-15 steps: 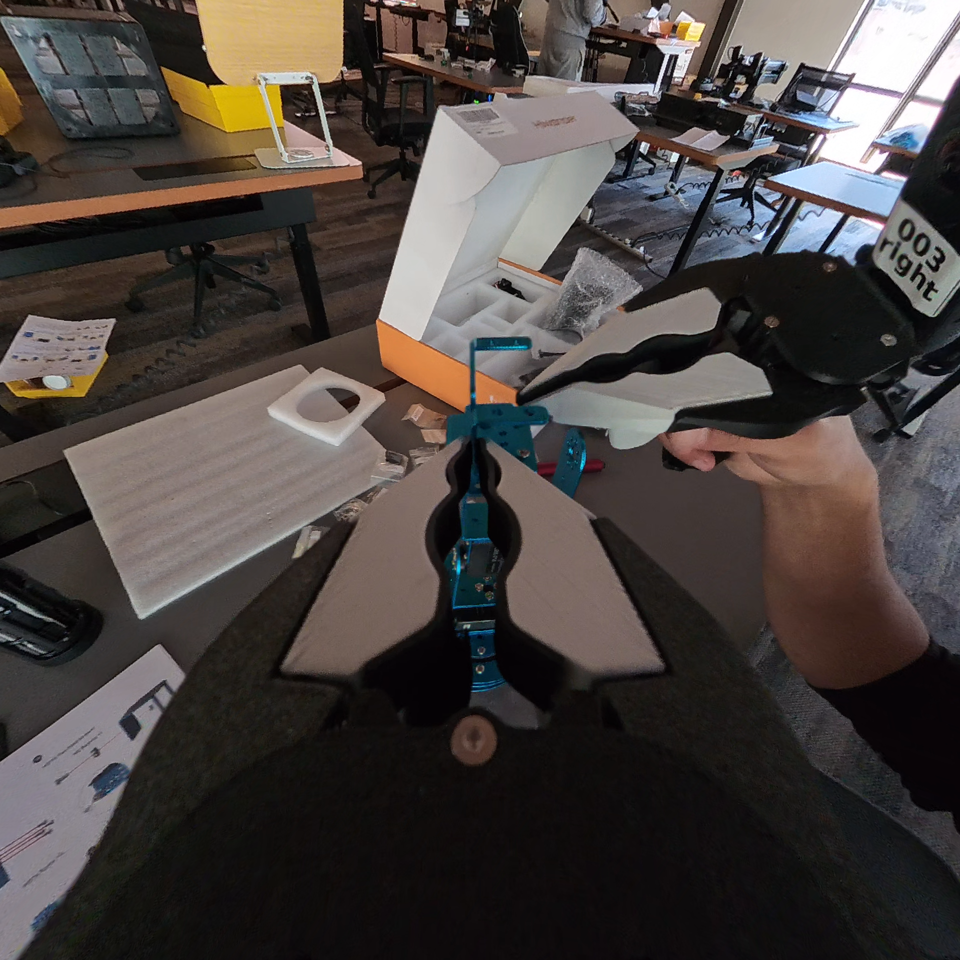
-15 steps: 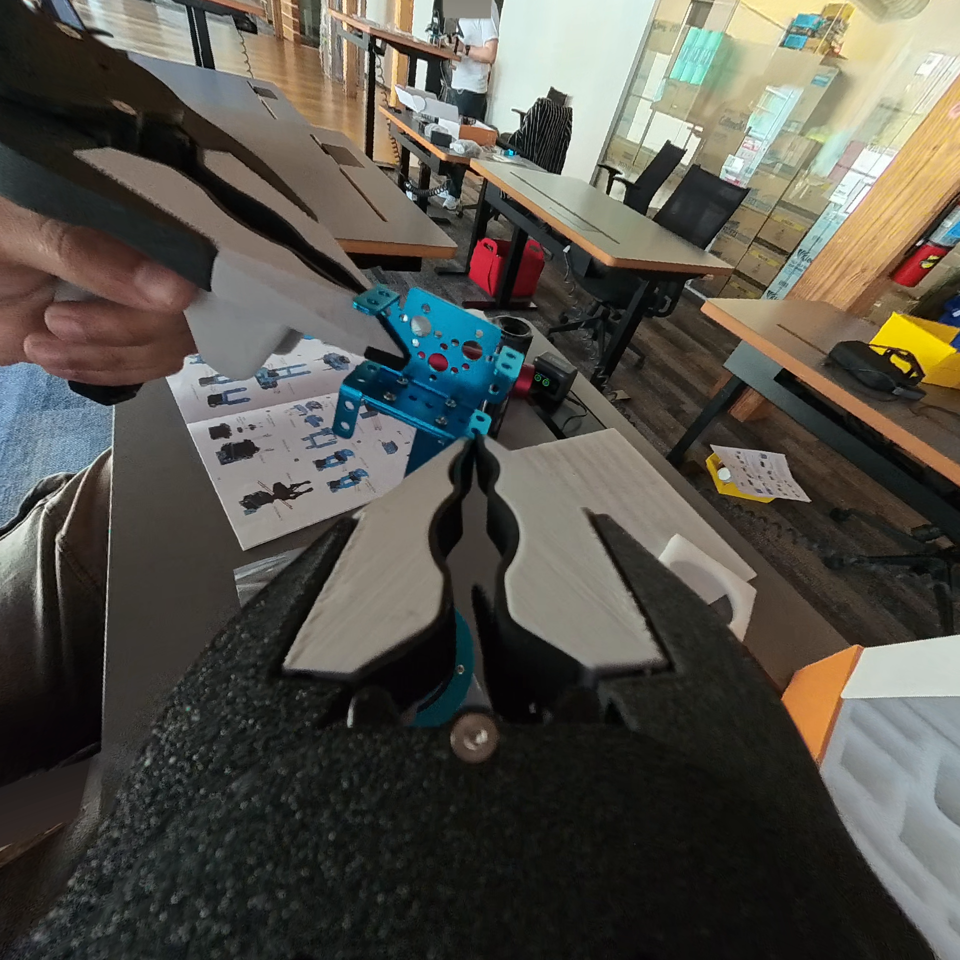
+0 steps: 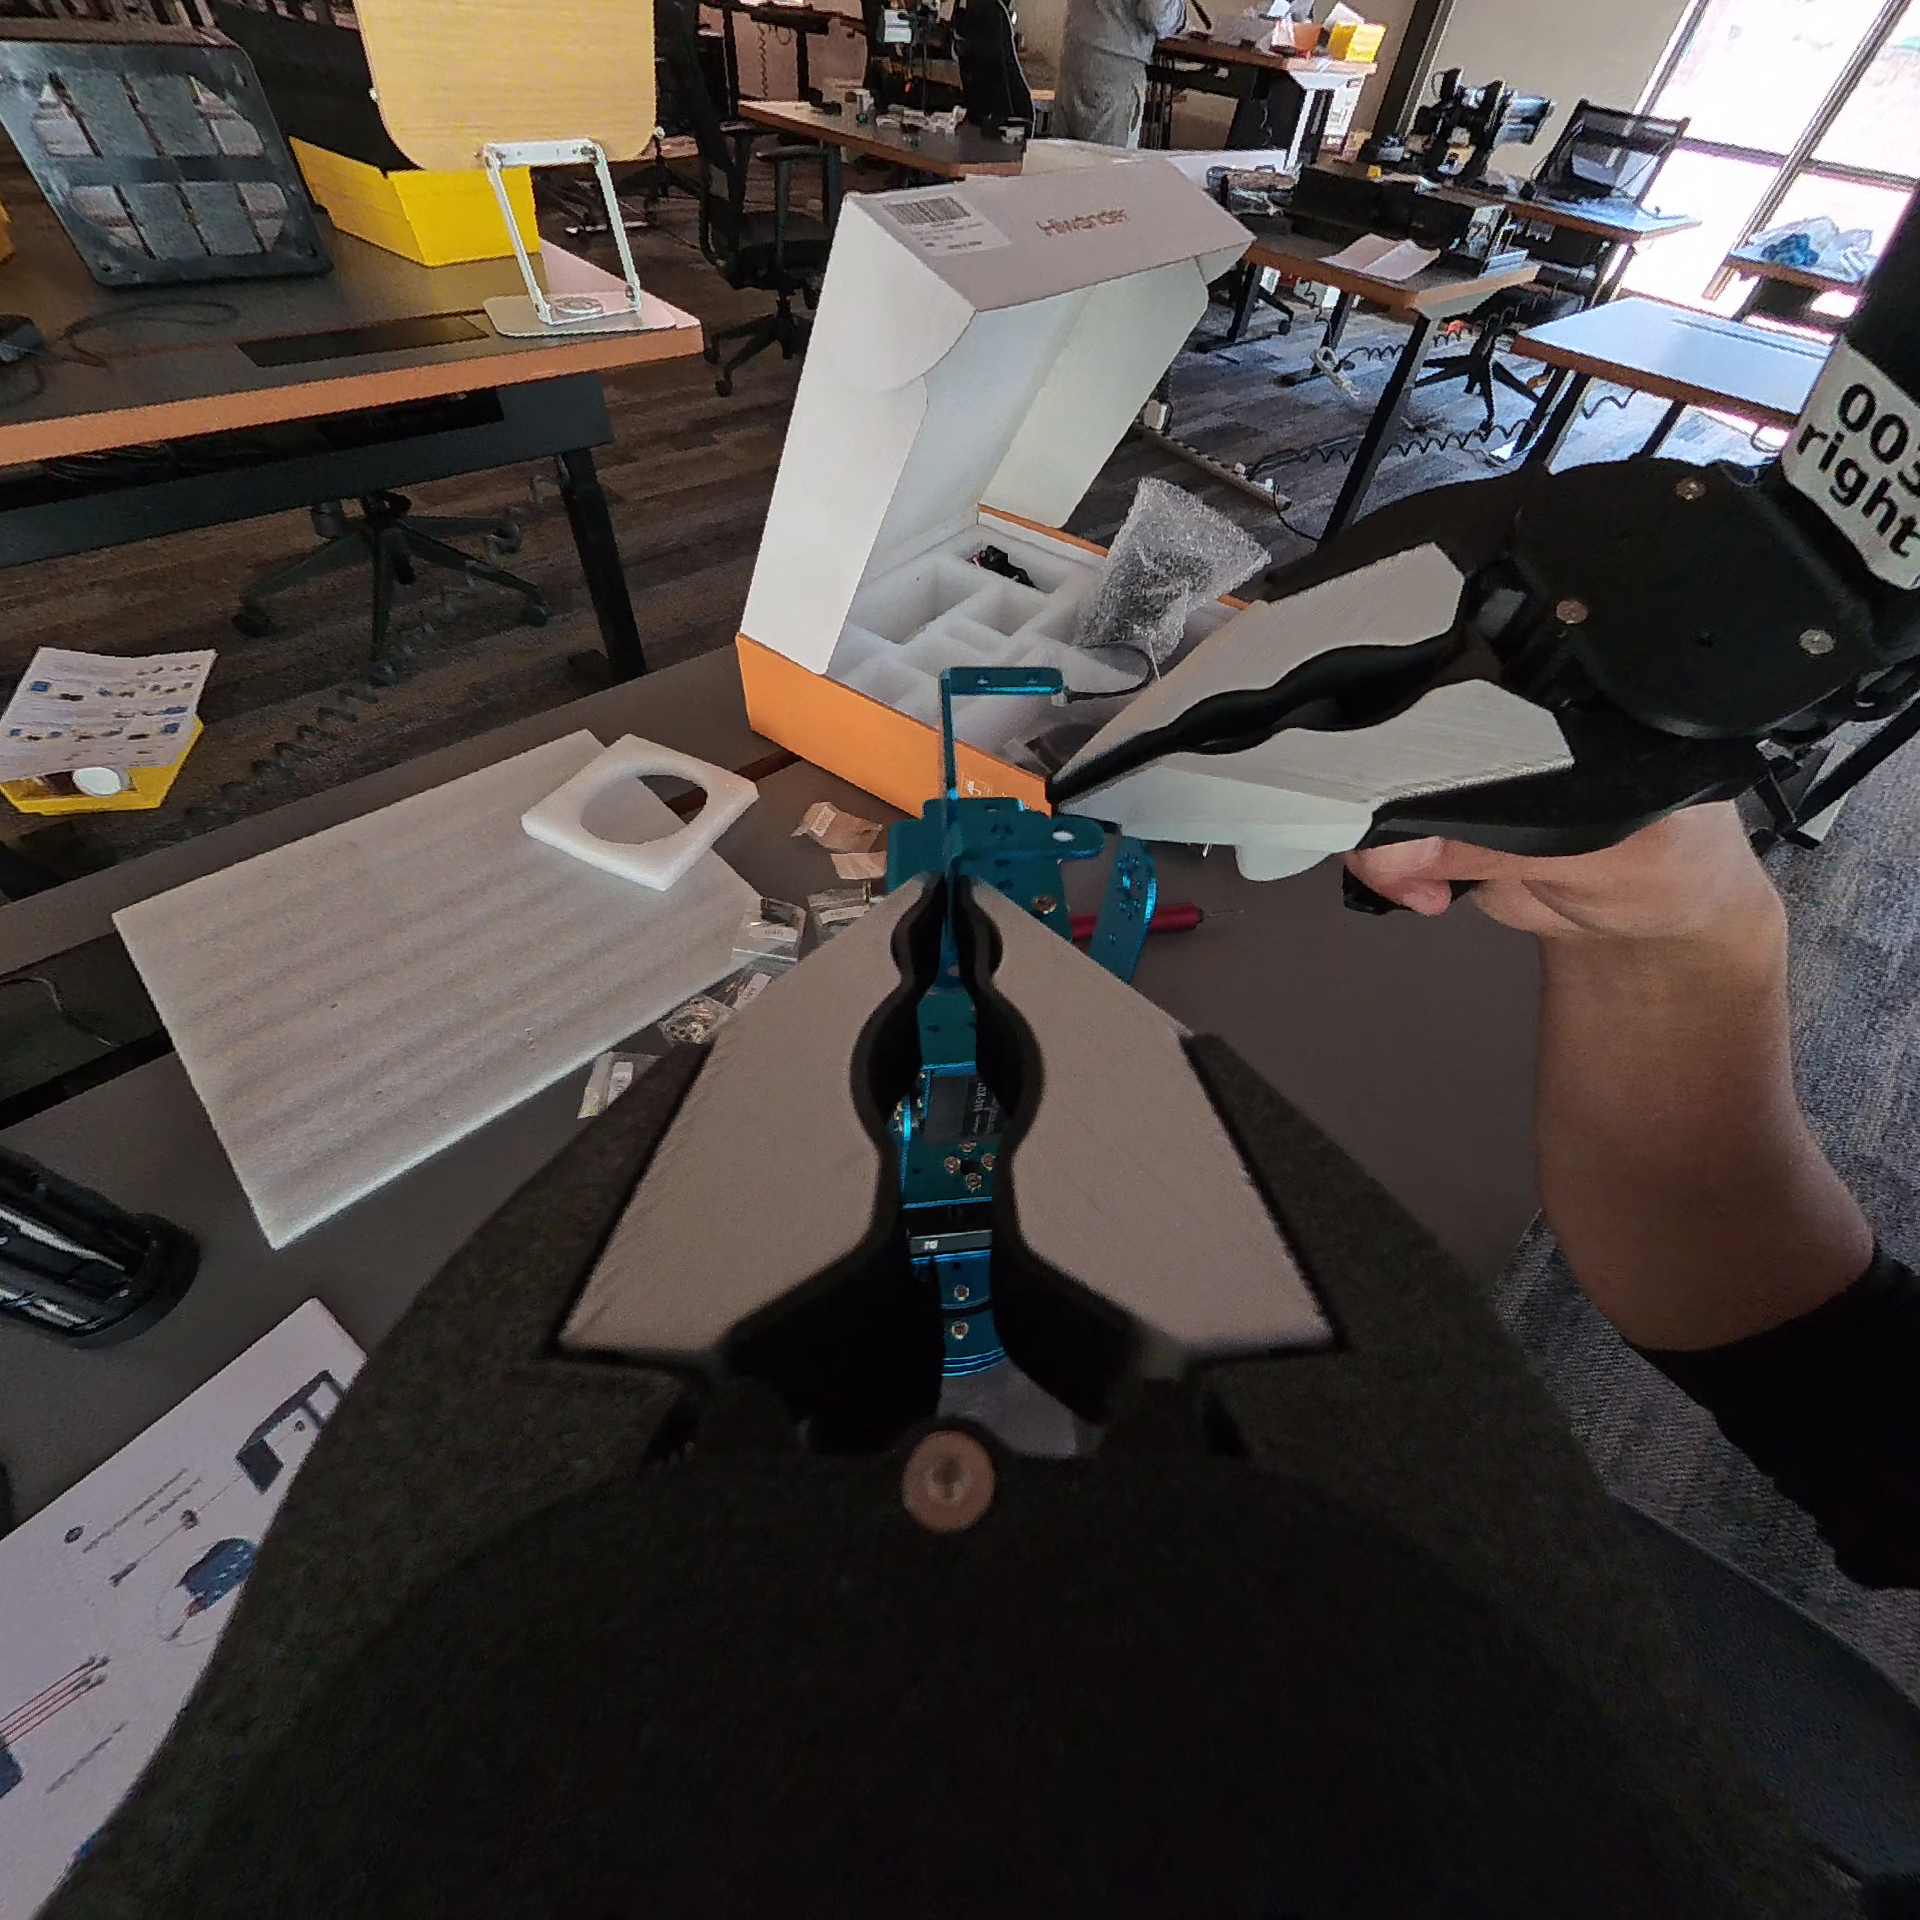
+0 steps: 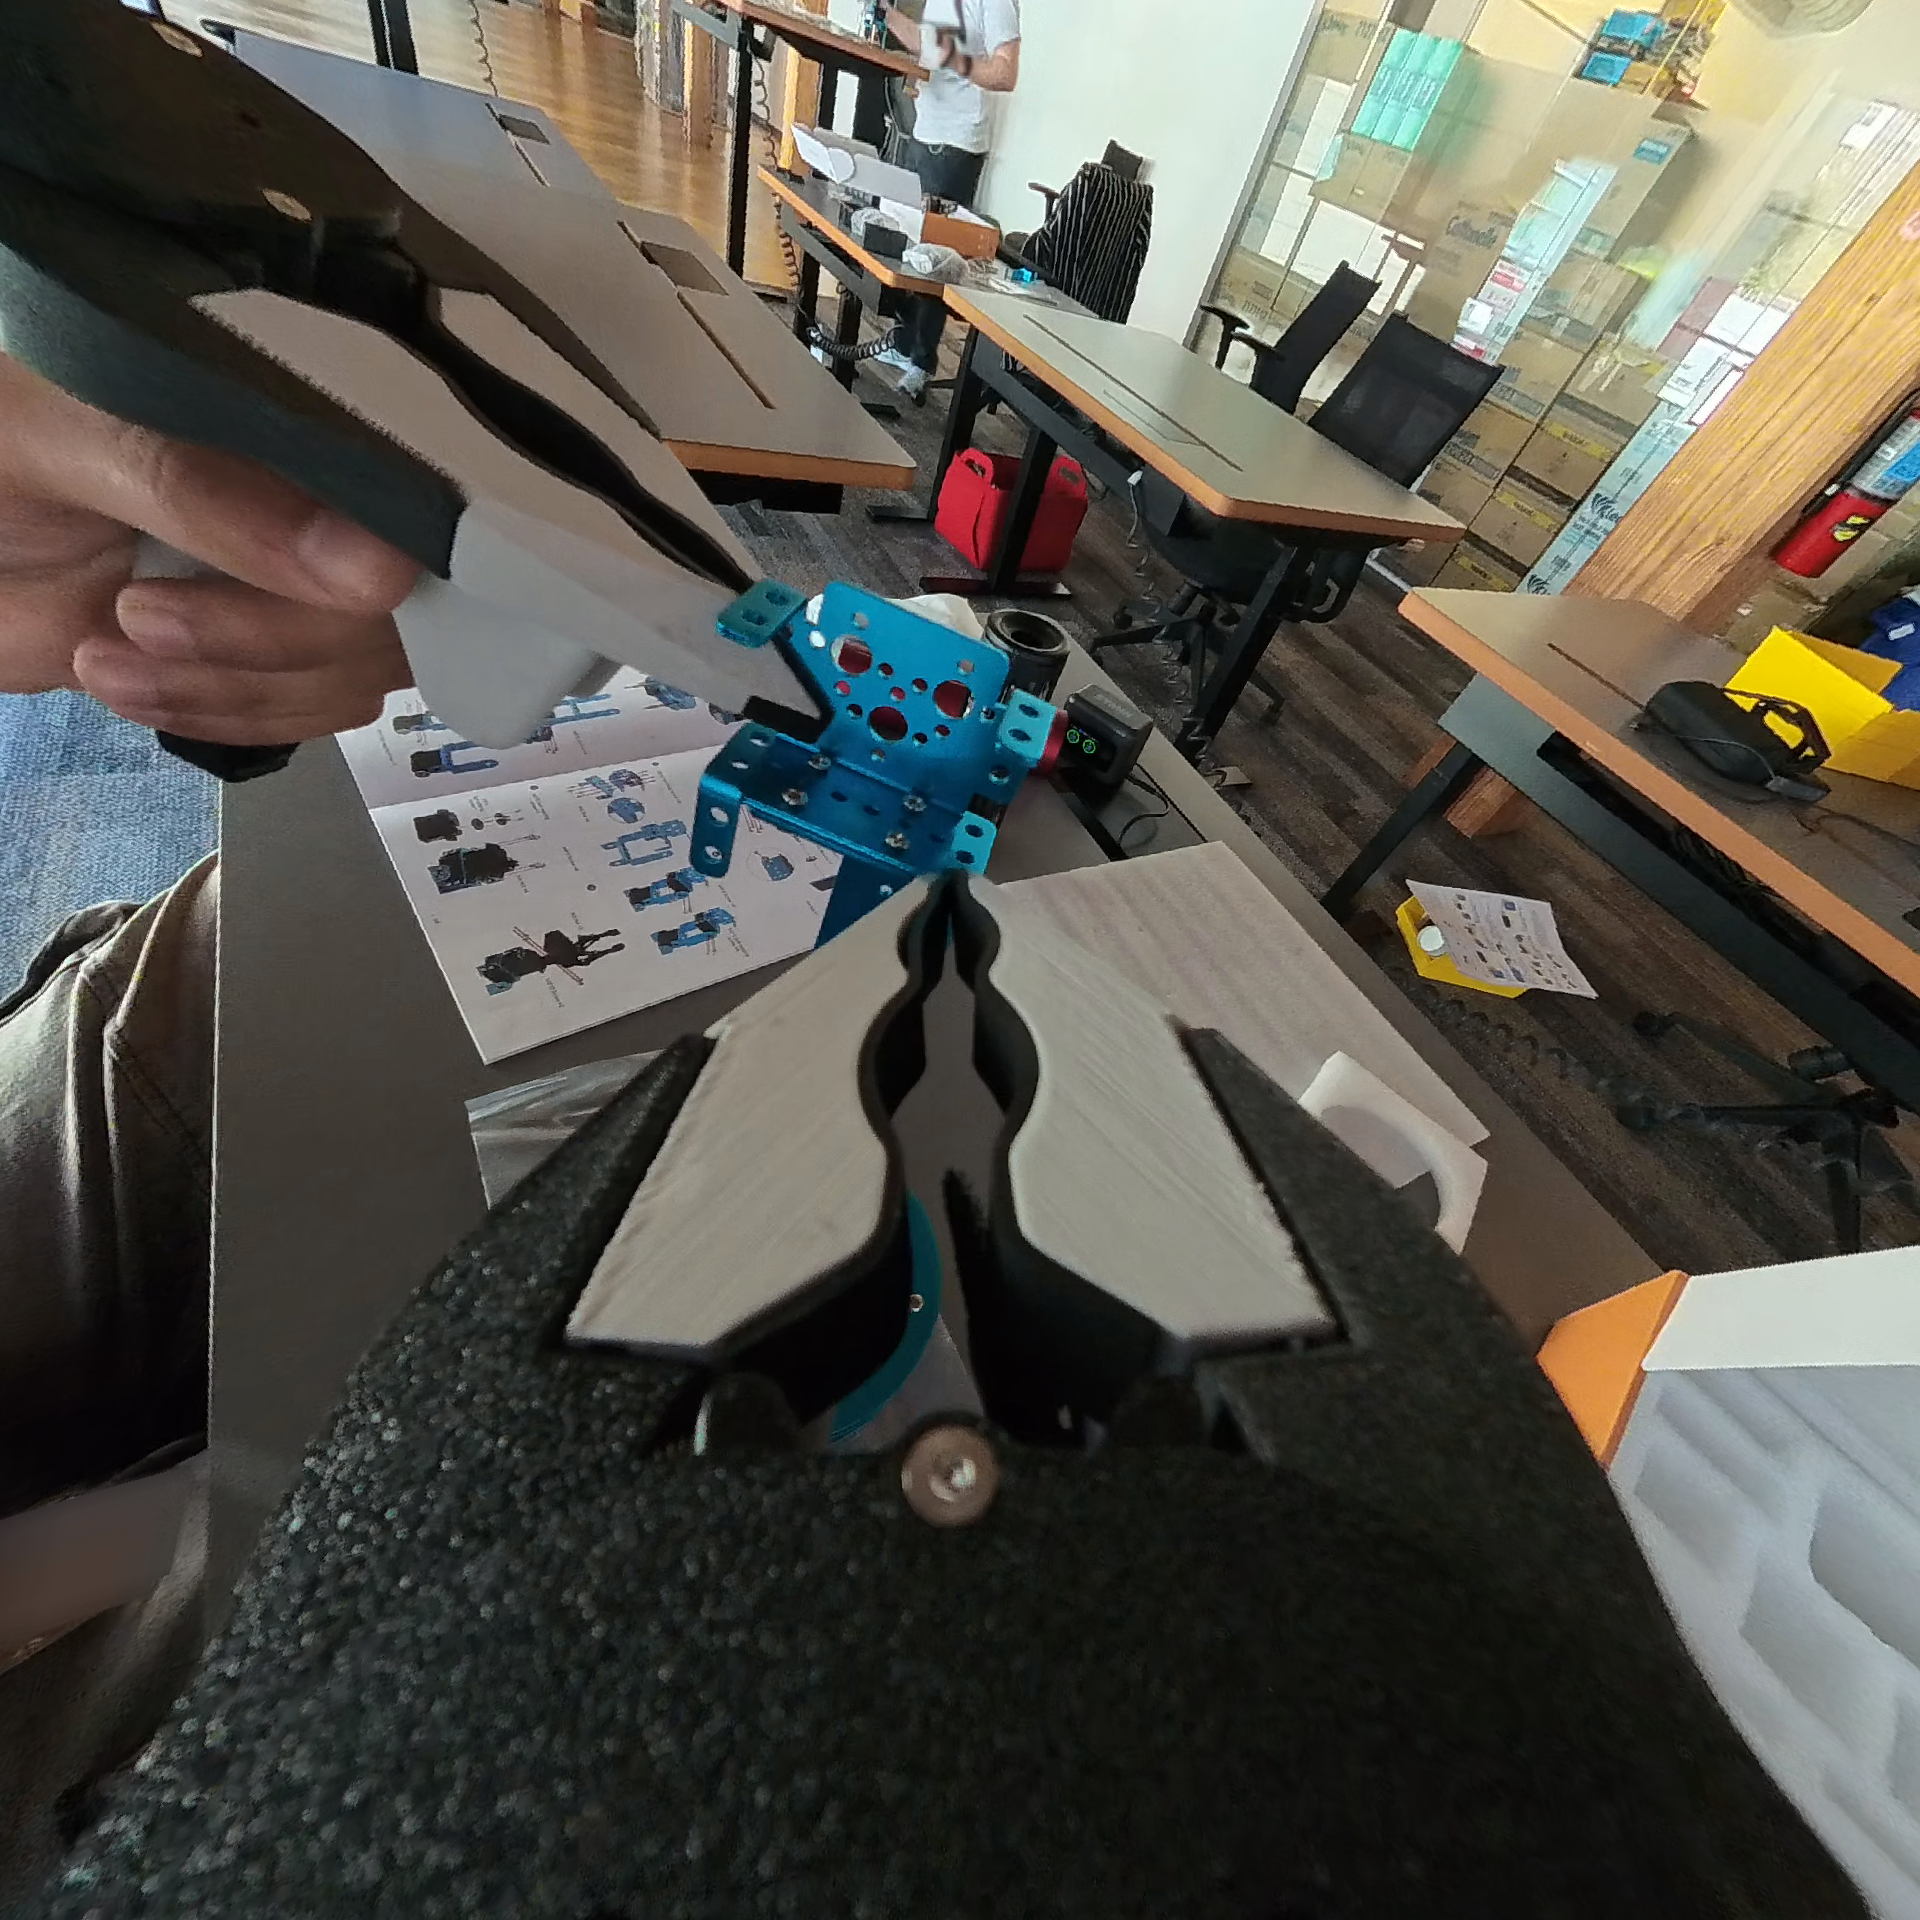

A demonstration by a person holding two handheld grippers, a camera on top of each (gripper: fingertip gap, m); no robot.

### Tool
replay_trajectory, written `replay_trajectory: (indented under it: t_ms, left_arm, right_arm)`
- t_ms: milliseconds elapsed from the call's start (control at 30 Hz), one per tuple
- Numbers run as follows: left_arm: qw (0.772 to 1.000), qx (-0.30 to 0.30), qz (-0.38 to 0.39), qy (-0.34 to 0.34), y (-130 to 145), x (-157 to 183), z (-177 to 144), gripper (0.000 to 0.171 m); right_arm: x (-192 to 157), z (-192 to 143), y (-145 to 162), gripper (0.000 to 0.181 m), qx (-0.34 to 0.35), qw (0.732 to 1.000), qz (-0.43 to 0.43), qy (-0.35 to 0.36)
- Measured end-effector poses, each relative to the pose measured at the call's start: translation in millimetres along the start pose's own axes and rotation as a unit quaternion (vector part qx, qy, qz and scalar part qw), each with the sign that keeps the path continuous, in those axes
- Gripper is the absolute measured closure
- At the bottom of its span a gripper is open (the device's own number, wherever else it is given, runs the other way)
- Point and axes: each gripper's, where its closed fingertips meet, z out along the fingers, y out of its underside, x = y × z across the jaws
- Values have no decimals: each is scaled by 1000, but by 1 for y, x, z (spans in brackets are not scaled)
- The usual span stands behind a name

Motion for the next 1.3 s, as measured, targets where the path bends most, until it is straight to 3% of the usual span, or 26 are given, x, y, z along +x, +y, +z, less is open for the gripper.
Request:
replay_trajectory:
  t_ms: [400,567,1033,1300]
  left_arm:
    - [1000,9,-10,6,-3,-1,0,171]
    - [999,40,-16,4,-14,-3,-3,171]
    - [996,62,57,-3,-28,19,-14,171]
    - [999,22,27,17,-6,18,1,171]
  right_arm:
    - [4,1,0,172,15,999,38,-15]
    - [-1,5,4,169,10,999,42,-28]
    - [3,-13,-20,174,75,997,37,-5]
    - [0,-13,5,174,30,999,42,-15]
